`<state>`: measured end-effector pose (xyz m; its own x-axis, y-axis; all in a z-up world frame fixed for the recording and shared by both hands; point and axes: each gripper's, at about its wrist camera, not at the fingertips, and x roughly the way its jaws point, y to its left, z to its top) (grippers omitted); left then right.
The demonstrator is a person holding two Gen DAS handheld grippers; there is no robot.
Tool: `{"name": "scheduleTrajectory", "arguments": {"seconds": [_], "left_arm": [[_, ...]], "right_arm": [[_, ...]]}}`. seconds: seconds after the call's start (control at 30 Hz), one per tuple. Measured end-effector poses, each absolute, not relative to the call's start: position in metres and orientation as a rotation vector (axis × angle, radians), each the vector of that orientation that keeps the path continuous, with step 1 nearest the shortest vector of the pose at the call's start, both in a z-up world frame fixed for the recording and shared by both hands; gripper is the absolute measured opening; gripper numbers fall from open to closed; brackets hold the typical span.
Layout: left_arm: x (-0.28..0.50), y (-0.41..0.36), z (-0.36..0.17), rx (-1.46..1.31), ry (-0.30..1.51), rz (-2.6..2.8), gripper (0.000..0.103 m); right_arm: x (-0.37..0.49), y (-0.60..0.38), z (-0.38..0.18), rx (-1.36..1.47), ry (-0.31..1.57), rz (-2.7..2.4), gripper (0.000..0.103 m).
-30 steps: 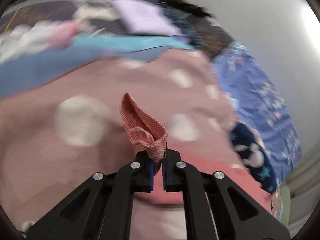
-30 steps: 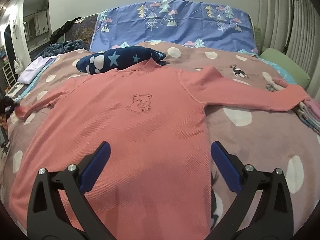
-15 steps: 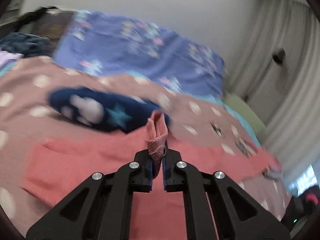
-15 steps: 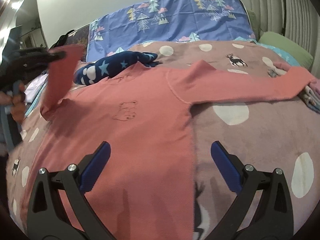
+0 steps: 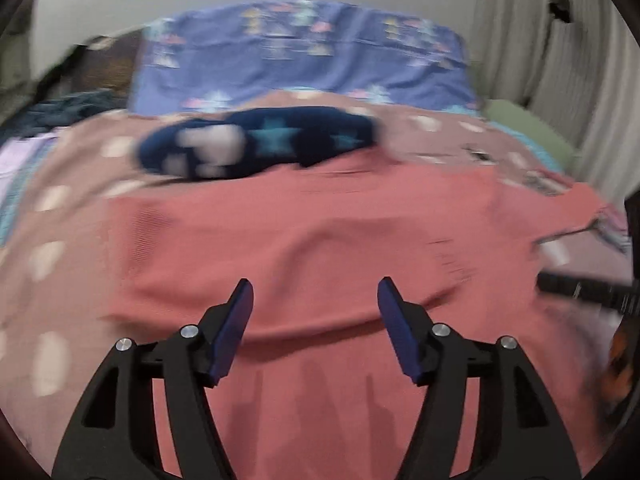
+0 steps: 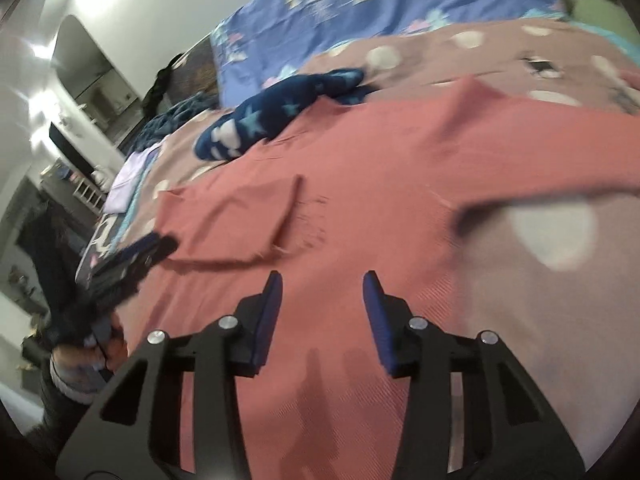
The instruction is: Fold small clothes
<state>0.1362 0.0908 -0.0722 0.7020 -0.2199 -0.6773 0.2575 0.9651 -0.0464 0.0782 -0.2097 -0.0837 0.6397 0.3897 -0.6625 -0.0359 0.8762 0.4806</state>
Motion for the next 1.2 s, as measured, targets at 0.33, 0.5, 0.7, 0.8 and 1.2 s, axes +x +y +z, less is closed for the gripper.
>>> {"name": "scheduleTrajectory", "arguments": {"seconds": [0.33,0.5,0.7,0.8,1.2], "left_arm": [[0.142,0.209,-0.080,0.028,0.777,0.031,0.074],[0.154,0.211,-0.091,0.007,0.792,0.029,0.077],[0.168,0.186,-0.101,0.046,0.804,-0.021,0.077],[0.172,0.176,-0.103,0.071,0.808,-0.035,0.077],[0.183,0.162,-0.110,0.123,0.841,-0.074,0.022]], "right_arm": [[0.188,-0.146,-0.108,0.443,0.951,0.300,0.054],[0.184,-0.146,-0.071,0.460,0.840,0.297,0.003],[0.162,-0.203,-0.033,0.416,0.695,0.079,0.006],[0.174,-0.222,-0.066,0.437,0.820,0.069,0.028],[0.164,-0.228,-0.103,0.434,0.904,0.062,0.034]]}}
